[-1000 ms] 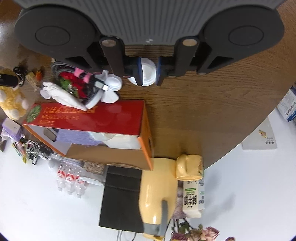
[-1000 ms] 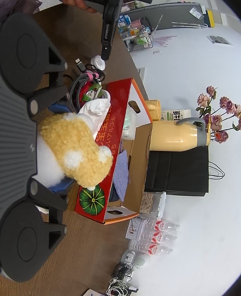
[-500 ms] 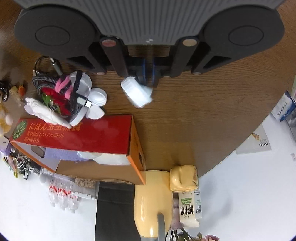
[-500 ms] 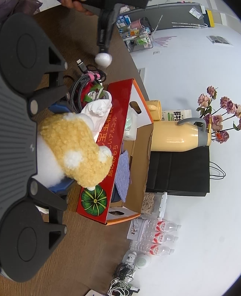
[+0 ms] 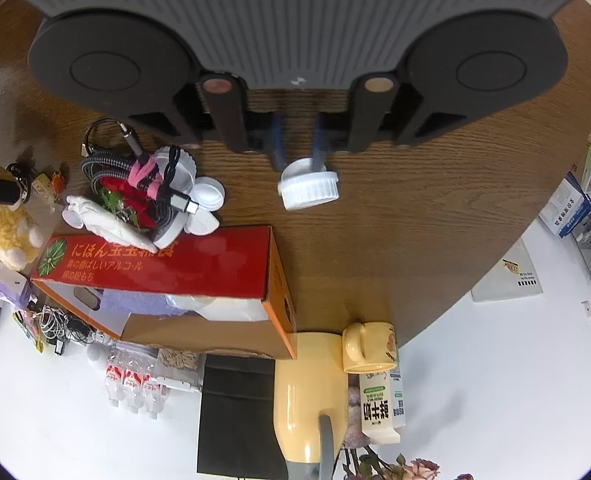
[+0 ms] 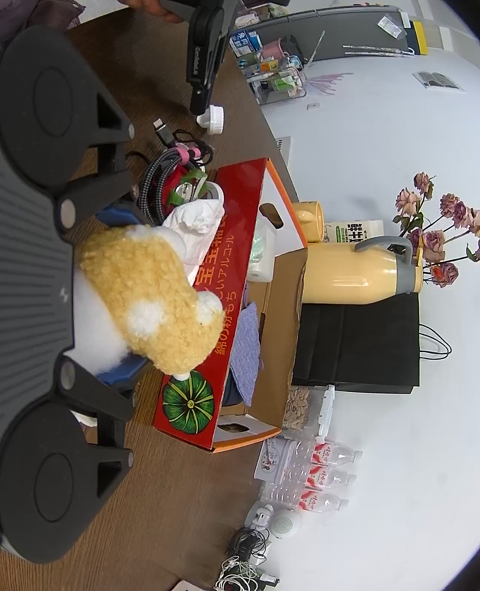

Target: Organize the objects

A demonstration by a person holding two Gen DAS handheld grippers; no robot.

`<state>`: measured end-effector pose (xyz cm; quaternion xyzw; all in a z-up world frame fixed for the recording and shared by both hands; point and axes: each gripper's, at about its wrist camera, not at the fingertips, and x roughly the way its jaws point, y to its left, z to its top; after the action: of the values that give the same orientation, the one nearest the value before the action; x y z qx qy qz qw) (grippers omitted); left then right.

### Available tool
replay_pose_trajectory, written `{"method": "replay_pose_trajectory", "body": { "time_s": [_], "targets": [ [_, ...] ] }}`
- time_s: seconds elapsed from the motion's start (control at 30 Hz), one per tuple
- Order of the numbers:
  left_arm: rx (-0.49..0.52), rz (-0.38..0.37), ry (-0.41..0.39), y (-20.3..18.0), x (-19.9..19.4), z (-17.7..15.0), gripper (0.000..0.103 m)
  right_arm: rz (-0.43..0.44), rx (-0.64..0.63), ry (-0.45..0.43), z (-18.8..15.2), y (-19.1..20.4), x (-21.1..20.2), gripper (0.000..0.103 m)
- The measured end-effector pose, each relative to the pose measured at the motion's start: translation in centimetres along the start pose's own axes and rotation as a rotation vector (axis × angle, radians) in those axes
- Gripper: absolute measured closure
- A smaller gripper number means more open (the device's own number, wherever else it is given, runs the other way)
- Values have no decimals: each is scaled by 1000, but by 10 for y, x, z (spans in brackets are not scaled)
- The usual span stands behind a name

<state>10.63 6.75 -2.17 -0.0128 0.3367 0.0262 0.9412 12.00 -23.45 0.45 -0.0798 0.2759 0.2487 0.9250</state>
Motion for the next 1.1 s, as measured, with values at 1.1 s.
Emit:
{"method": "replay_pose_trajectory", "body": {
  "time_s": [1.1],
  "targets": [
    [-78, -53, -159, 2, -15, 47, 62, -4, -28, -40, 16, -1, -2, 35]
  ]
}}
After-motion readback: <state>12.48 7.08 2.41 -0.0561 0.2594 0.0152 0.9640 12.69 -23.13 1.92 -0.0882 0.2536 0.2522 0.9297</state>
